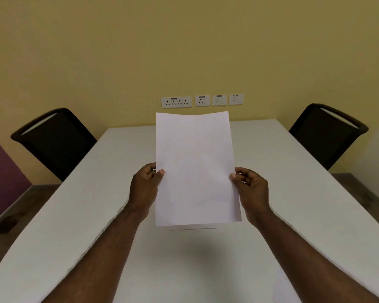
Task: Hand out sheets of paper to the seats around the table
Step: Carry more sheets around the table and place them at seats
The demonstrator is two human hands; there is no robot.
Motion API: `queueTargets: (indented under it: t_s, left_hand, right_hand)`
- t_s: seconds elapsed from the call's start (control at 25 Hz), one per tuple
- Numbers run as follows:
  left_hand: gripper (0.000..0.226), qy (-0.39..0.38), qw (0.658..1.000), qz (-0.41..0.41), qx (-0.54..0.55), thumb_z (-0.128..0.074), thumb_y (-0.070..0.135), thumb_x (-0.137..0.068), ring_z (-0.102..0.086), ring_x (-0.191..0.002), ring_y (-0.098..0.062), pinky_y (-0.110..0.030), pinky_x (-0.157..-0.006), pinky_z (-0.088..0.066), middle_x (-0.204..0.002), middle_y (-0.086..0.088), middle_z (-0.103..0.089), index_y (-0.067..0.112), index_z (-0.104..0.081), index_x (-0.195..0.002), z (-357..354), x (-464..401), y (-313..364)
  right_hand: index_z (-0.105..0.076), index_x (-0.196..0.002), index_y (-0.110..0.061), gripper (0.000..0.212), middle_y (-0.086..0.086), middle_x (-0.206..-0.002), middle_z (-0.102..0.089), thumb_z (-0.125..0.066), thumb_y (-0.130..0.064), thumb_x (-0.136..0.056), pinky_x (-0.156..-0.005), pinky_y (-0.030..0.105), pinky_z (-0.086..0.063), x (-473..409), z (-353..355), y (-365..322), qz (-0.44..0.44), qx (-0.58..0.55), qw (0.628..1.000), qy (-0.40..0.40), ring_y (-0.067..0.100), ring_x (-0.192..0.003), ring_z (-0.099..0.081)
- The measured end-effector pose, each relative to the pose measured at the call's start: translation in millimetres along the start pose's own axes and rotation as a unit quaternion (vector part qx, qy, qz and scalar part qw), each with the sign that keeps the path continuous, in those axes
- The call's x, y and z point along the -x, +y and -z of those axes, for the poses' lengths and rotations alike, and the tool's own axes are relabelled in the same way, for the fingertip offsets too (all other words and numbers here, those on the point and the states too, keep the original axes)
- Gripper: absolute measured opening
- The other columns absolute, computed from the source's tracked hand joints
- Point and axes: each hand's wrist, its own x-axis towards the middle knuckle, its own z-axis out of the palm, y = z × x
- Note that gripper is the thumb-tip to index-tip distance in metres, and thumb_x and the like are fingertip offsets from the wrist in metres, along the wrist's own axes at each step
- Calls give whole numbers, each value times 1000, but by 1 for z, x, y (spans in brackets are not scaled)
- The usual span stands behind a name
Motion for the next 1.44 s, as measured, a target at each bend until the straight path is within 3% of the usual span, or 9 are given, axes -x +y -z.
queueTargets:
  t_s: [0.12,0.28,0.64,0.84,0.96,1.08,1.2,1.28,1.44]
  left_hand:
    - [23,-17,1000,-21,16,-59,12,-92,-70,-93,-25,-45,-88,-55,-105,-8,-74,11,-63,-114,13,37,34]
    - [24,-51,996,-53,40,-59,12,-92,-72,-86,-15,-31,-75,-57,-100,1,-75,11,-62,-116,26,84,67]
    - [18,-181,979,-52,79,-60,14,-92,-72,-82,-12,-26,-69,-57,-93,7,-76,24,-66,-105,-13,205,81]
    - [17,-265,959,-34,92,-60,15,-92,-72,-82,-10,-20,-62,-54,-93,7,-76,23,-66,-105,-89,278,85]
    - [17,-313,945,-33,93,-60,17,-92,-72,-84,-11,-22,-64,-55,-97,5,-76,25,-66,-104,-150,326,94]
    - [17,-351,931,-36,89,-60,18,-91,-72,-86,-13,-26,-71,-57,-97,5,-76,28,-66,-103,-215,379,103]
    - [23,-375,923,-40,83,-60,20,-92,-70,-93,-17,-33,-79,-56,-105,2,-73,20,-64,-114,-283,438,108]
    - [20,-384,919,-42,85,-60,21,-92,-69,-91,-12,-26,-73,-55,-104,8,-72,23,-63,-111,-323,473,111]
    - [16,-409,907,-45,89,-60,22,-92,-67,-87,-3,-17,-66,-50,-103,13,-70,30,-62,-106,-396,529,122]
  right_hand:
    - [-71,-100,-16,17,10,-95,-75,-70,-10,-85,-79,38,-56,34,13,-41,10,-4,1000,-4,16,-77,-68]
    - [-70,-100,-14,15,1,-88,-76,-69,-8,-86,-73,30,-57,95,33,-82,27,-3,1000,4,8,-74,-70]
    - [-69,-102,-8,16,1,-88,-75,-69,-8,-86,-74,31,-59,241,135,-118,12,-1,991,136,12,-77,-70]
    - [-71,-97,-14,12,-8,-85,-76,-70,-13,-85,-71,26,-59,297,237,-135,7,24,972,233,10,-80,-72]
    - [-70,-100,-15,14,2,-99,-74,-71,-16,-86,-76,33,-58,325,309,-145,4,44,960,277,19,-91,-71]
    - [-71,-101,-14,17,4,-98,-75,-72,-18,-85,-77,36,-58,351,386,-156,8,54,946,319,20,-89,-71]
    - [-71,-99,-11,15,5,-94,-76,-72,-13,-84,-70,30,-56,377,468,-169,13,52,939,341,18,-82,-70]
    - [-71,-97,-12,12,4,-92,-76,-72,-12,-85,-64,24,-55,392,516,-176,15,61,935,349,16,-80,-70]
    - [-68,-110,-1,27,11,-100,-74,-72,-9,-84,-86,38,-57,412,602,-191,18,84,918,388,25,-94,-70]
